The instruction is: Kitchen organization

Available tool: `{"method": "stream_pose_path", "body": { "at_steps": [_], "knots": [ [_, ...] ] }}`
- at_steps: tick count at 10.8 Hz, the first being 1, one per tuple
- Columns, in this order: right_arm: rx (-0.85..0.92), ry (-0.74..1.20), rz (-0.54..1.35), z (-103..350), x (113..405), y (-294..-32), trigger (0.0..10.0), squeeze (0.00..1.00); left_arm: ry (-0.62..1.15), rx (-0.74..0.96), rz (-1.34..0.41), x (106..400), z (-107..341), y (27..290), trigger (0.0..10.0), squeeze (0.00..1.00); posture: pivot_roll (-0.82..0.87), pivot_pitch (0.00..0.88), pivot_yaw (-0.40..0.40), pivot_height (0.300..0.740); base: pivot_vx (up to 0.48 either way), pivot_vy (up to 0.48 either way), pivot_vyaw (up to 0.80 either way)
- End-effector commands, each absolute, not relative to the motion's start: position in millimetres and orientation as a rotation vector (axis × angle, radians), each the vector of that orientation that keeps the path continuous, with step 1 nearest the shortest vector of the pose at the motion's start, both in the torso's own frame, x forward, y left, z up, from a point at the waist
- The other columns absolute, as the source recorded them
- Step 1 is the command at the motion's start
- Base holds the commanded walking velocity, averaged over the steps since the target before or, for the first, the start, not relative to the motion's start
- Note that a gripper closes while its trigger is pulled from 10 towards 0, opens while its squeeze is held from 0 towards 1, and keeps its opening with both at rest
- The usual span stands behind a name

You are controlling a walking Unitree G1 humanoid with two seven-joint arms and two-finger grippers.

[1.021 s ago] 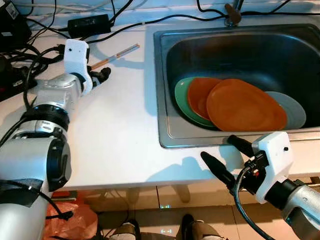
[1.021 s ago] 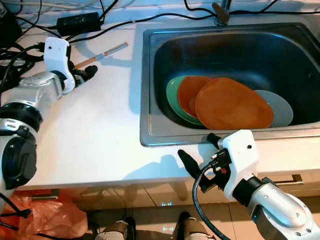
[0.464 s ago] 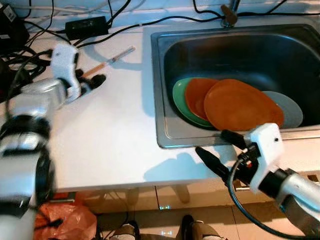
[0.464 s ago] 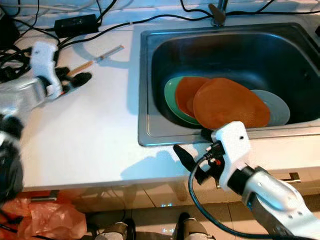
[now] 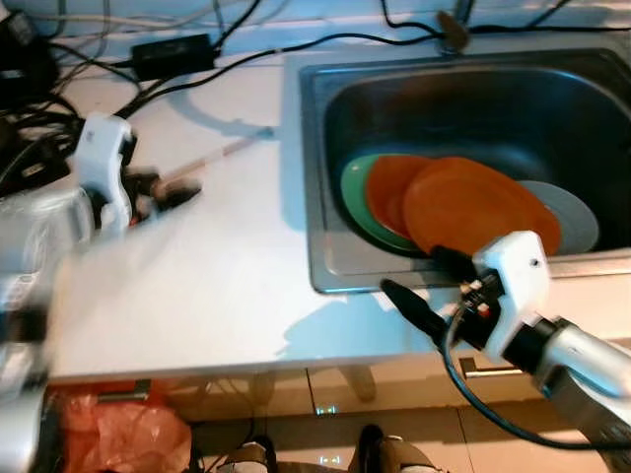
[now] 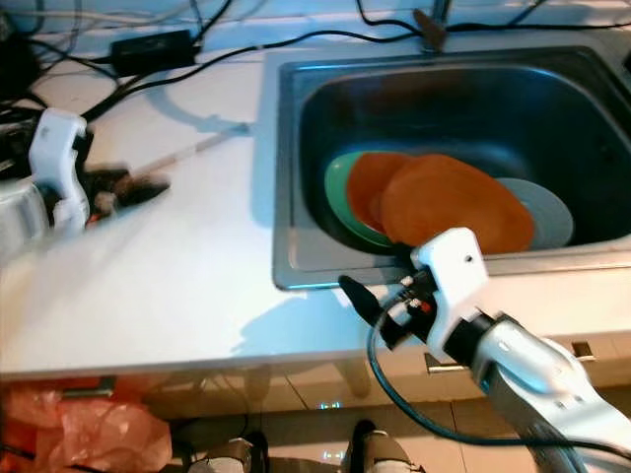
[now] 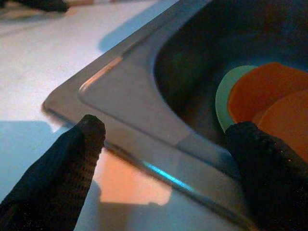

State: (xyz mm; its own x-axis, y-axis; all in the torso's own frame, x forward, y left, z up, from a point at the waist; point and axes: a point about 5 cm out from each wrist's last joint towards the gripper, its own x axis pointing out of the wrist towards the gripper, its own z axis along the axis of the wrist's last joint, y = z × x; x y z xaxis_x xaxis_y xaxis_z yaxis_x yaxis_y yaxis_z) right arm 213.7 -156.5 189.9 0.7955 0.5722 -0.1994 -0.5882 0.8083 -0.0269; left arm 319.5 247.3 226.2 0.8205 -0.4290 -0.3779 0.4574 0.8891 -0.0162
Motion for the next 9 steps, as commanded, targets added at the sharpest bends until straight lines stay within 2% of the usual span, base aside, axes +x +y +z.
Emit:
{"method": "stream_pose_path", "body": {
  "at_steps": [1,4,6,7,9],
  "knots": [
    [-0.061,0.350,0.613,161.5,212.8,-160.3,10.0,0.00,0.553,0.020,-0.537,306.2,198.5,237.6,10.0,0.00,0.05,0.223,0.056,0.740,0.000,0.000,0.00],
    [-0.072,0.346,0.619,158.0,221.9,-160.9,10.0,0.00,0.586,0.037,-0.652,277.1,209.5,213.0,10.0,0.00,0.09,0.214,0.054,0.740,0.000,0.000,0.00],
    [-0.069,0.339,0.628,156.9,224.9,-158.8,10.0,0.00,0.498,0.080,-0.598,288.1,223.9,219.8,10.0,0.00,0.10,0.211,0.056,0.740,0.000,0.000,0.00],
    [-0.063,0.325,0.636,156.5,227.0,-156.2,10.0,0.00,0.370,0.129,-0.513,310.5,249.2,234.4,10.0,0.00,0.11,0.203,0.059,0.740,0.000,0.000,0.00],
    [-0.062,0.309,0.640,155.5,231.7,-153.4,10.0,0.00,0.304,0.228,-0.503,329.7,264.8,240.6,10.0,0.00,0.11,0.181,0.068,0.740,0.000,0.000,0.00]
  ]
}}
